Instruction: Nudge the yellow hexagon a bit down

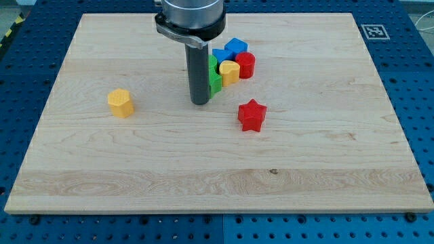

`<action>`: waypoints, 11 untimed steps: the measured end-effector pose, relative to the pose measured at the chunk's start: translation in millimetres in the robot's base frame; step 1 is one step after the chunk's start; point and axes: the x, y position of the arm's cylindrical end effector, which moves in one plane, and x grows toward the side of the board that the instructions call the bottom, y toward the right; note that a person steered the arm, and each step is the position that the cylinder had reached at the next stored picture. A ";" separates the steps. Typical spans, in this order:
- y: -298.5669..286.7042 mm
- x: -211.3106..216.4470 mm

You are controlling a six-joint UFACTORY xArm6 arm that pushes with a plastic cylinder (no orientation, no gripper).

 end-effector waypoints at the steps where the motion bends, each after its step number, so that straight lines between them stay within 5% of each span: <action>1: -17.0 1.8; 6: -136.8 -34.1; 11: -126.2 55.6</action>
